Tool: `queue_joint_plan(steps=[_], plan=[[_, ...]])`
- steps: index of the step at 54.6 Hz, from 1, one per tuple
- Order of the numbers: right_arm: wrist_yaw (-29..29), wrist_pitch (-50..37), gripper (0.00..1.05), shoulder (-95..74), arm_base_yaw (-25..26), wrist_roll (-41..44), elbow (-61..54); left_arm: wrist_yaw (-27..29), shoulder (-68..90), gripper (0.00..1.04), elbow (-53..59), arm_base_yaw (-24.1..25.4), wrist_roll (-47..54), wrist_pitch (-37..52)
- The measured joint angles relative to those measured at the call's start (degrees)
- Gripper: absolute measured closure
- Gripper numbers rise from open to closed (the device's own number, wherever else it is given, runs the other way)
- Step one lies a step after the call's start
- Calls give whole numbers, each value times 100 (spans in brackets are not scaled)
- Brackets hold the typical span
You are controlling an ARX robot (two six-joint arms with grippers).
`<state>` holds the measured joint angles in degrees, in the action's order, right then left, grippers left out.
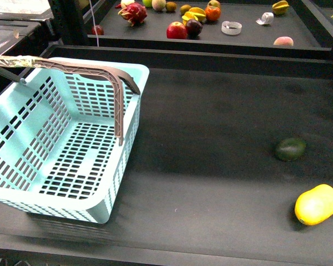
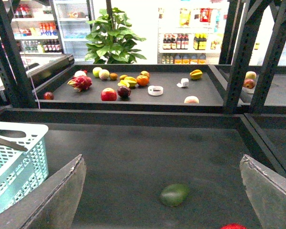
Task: Pick mango with right arm and hold basket with left
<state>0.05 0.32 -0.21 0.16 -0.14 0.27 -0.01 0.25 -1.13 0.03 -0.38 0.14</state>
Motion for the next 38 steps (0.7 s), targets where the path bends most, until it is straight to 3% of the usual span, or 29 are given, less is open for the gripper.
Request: queue_joint_plan(steps=[38], plan=[[0,0,8,0,0,0,0,0,0,8,0,0,2,0]])
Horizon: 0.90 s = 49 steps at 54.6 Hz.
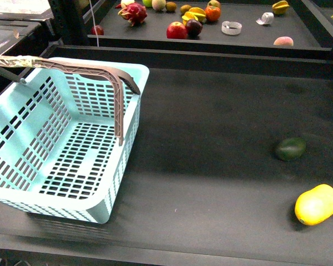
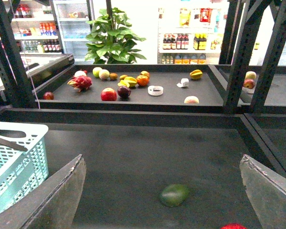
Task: Pick mango with right arm and hold basket with left
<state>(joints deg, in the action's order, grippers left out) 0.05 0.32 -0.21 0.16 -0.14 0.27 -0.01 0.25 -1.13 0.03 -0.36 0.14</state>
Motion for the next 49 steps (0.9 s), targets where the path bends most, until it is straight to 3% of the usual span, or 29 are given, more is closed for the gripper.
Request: queue_joint_plan(steps=[24,26,30,34,38,49], plan=[[0,0,8,0,0,0,0,0,0,8,0,0,-2,0],[0,0,8,0,2,0,0,522,85,8,-7,-157,7,46],[-9,0,8,0,-2,0,0,2575,765,8,-7,-898,11,511],[2,0,8,0,-2,0,0,3598,1622,8,-31,-1110,-22,1130],[0,0,8,0,-2,0,0,3652,2459,8,-162,-962,-188,1755],[0,0,8,0,-4,0,0,3084,5984,8,-1239,-800,-1191,3762]])
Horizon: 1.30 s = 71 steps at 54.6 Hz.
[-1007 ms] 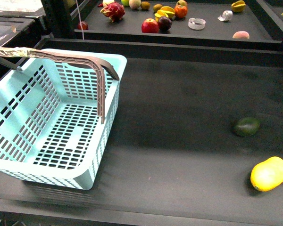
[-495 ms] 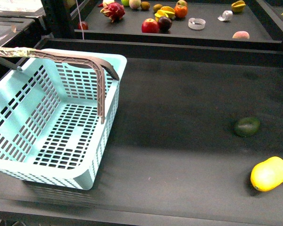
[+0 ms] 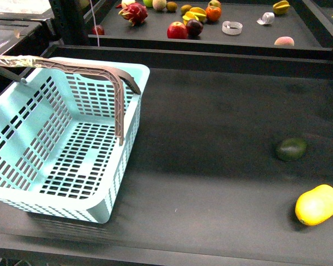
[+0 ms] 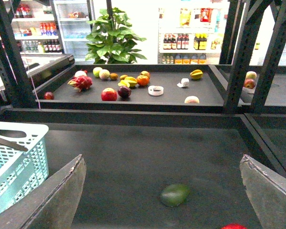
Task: Pick mango with right arm and hold basket with left
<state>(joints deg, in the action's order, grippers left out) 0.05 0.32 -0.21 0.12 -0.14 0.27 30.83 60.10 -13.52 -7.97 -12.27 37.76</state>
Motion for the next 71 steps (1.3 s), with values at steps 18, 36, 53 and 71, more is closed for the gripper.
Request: queue_joint_plan(steps=[18,36,53,71], plan=[[2,0,8,0,0,0,0,-776,2811,8,-1700,-125,-2302,61],[0,0,8,0,0,0,0,-1467,4826,8,-3276,-227,-4522,-129],[0,0,8,0,0,0,0,-1762,6000,8,-4476,4,-5265,-210],[0,0,8,0,0,0,0,-1884,6391,45,-5003,35,-5477,-334]])
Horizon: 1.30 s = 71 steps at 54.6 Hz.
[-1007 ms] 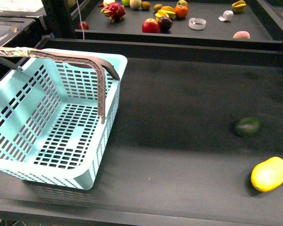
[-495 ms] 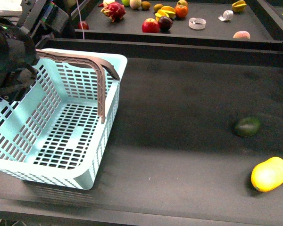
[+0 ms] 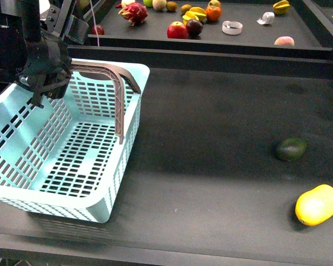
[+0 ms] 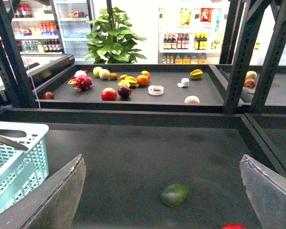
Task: Pick mango with right arm and hold basket with left
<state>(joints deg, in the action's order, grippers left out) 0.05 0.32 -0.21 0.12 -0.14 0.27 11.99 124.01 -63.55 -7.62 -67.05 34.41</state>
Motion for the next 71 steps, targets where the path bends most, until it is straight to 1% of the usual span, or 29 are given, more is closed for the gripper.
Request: queue_joint_plan(steps=[9,10,17,18,20,29,35,40,49,54,61,66,71], plan=[[2,0,8,0,0,0,0,-24,33,76,-39,-11,-52,-116],[0,0,8,0,0,0,0,-24,35,77,-39,-13,-52,-122],[0,0,8,0,0,0,0,-66,13,98,-35,-70,-289,-238],[0,0,8,0,0,0,0,-68,4,99,-35,-76,-273,-247],[2,0,8,0,0,0,0,-111,-39,100,-28,-101,59,-278],[0,0,8,0,0,0,0,-127,-369,100,273,-251,271,-341],[2,0,8,0,0,0,0,-149,-793,100,509,-411,586,-317],[0,0,8,0,0,0,0,-223,-1244,100,739,-531,920,-70],[2,0,8,0,0,0,0,-608,-1801,100,1119,-807,1576,466],[0,0,8,0,0,0,0,-807,-2059,100,1410,-1051,2063,791],[0,0,8,0,0,0,0,-1014,-2253,100,1722,-1421,2835,896],[2,0,8,0,0,2,0,-1113,-2262,100,1934,-1633,3178,1097],[2,0,8,0,0,0,0,-1327,-2262,100,2170,-1888,3519,1362]])
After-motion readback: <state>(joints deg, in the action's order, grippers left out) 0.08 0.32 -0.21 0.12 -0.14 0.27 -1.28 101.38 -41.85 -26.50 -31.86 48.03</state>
